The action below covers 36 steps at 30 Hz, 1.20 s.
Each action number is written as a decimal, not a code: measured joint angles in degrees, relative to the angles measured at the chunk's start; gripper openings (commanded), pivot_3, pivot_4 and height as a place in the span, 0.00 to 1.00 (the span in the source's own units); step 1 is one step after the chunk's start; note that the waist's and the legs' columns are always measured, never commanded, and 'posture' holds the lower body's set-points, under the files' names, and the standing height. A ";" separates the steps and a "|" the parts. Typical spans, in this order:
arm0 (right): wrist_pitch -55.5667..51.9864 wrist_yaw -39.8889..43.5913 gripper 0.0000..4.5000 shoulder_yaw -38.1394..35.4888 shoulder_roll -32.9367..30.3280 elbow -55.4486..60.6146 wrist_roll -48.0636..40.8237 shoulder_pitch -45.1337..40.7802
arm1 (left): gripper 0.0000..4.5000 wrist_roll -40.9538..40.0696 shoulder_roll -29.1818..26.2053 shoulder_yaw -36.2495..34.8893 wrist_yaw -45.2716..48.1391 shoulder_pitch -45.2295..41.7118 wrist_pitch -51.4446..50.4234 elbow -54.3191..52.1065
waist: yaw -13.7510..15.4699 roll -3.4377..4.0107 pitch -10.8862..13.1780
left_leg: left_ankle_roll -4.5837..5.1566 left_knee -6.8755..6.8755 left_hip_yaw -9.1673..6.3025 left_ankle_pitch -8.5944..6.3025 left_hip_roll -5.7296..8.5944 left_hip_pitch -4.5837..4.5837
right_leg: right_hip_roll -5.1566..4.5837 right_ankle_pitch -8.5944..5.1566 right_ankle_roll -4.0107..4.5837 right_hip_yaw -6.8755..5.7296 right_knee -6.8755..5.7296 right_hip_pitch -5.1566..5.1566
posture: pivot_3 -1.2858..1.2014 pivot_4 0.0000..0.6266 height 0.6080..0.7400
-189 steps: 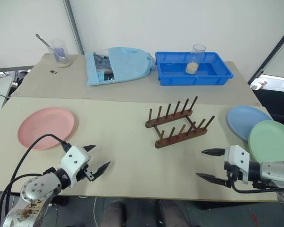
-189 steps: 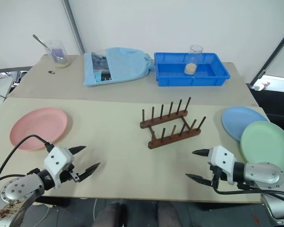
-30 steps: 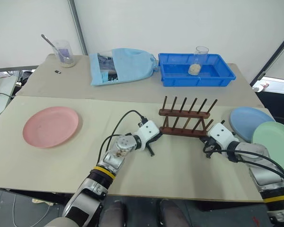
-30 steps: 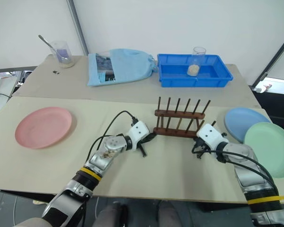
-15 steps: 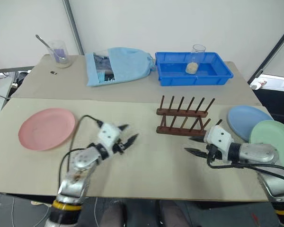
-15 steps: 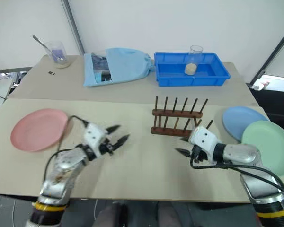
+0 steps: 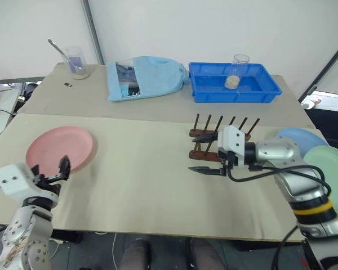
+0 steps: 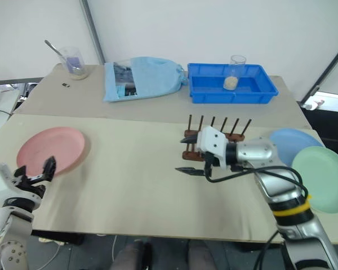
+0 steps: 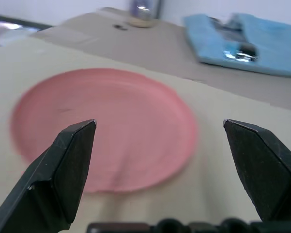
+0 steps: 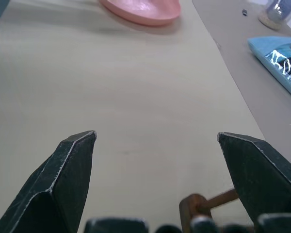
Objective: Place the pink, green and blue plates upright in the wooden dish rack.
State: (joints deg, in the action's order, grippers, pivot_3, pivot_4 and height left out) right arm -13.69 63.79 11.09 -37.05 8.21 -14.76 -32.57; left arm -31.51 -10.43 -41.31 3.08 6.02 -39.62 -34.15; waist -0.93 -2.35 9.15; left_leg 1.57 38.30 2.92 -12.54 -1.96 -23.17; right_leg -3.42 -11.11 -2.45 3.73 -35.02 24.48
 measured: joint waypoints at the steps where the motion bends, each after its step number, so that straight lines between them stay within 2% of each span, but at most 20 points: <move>1: 0.09 0.48 0.99 0.18 0.76 -0.50 -0.03 -1.65 | 1.00 -1.01 0.70 -1.50 -1.93 -0.88 -0.70 1.07 | -0.06 0.00 0.00 | 0.00 0.00 0.01 0.00 0.00 0.00 | 0.00 0.03 -0.02 0.00 0.00 0.01 | 0.52 0.24 1.00; 7: -0.42 3.49 0.99 1.30 3.12 -2.00 -0.43 -5.85 | 1.00 -6.80 1.17 -5.75 -10.31 -5.66 -4.05 8.28 | 0.22 -0.07 0.02 | -0.02 -0.01 -0.04 0.00 -0.01 0.00 | 0.03 -0.03 0.19 -0.09 -0.06 0.02 | 0.52 0.24 1.00; 17: -8.85 4.74 0.99 0.72 4.35 -1.91 -6.79 -11.49 | 1.00 -9.08 -0.40 -4.38 -16.15 -14.40 -5.01 18.21 | 0.08 -0.09 0.01 | -0.04 -0.07 0.03 0.01 -0.03 0.00 | 0.03 0.07 0.25 -0.07 -0.06 0.10 | 0.52 0.24 1.00; 20: -11.22 4.65 1.00 0.54 4.34 -1.59 -7.99 -11.50 | 0.81 -8.95 -1.73 -4.49 -17.76 -16.89 -4.36 21.71 | 0.08 -0.09 0.01 | -0.05 -0.13 0.04 0.01 -0.03 -0.02 | 0.02 0.14 0.15 -0.07 -0.05 0.13 | 0.52 0.24 1.00; 26: -14.85 4.47 1.00 -0.79 4.31 0.85 -10.64 -12.21 | 0.17 -8.26 -2.86 -4.26 -19.71 -17.35 -3.40 24.58 | 0.18 -0.09 0.01 | -0.37 -0.19 0.03 -0.18 -0.03 -0.13 | -0.01 0.16 0.14 -0.07 -0.07 0.29 | 0.52 0.24 1.00; 28: -15.62 4.51 1.00 -0.97 4.28 1.46 -11.33 -12.22 | 0.01 -8.40 -2.95 -4.10 -19.63 -17.75 -2.29 24.95 | 0.23 -0.09 0.01 | -0.37 -0.19 0.03 -0.18 -0.03 -0.14 | -0.02 0.16 0.14 -0.07 -0.06 0.30 | 0.52 0.24 1.00; 36: -14.74 3.93 1.00 -2.08 4.07 1.90 -11.21 -11.37 | 0.01 -6.39 -5.39 0.43 -20.03 -18.46 -2.18 22.18 | 0.18 -0.10 0.00 | -0.38 -0.20 0.13 -0.18 -0.01 -0.26 | -0.03 0.21 0.06 -0.01 -0.06 0.45 | 0.52 0.24 1.00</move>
State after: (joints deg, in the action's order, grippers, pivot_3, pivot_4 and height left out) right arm -28.43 67.73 9.01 -32.98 10.11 -25.98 -43.94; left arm -37.90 -15.82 -40.88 -16.96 -12.44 -41.80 -11.97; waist -0.75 -2.46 9.15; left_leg 1.20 38.11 3.05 -12.72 -1.97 -23.43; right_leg -3.45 -10.90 -2.38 3.72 -35.08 24.93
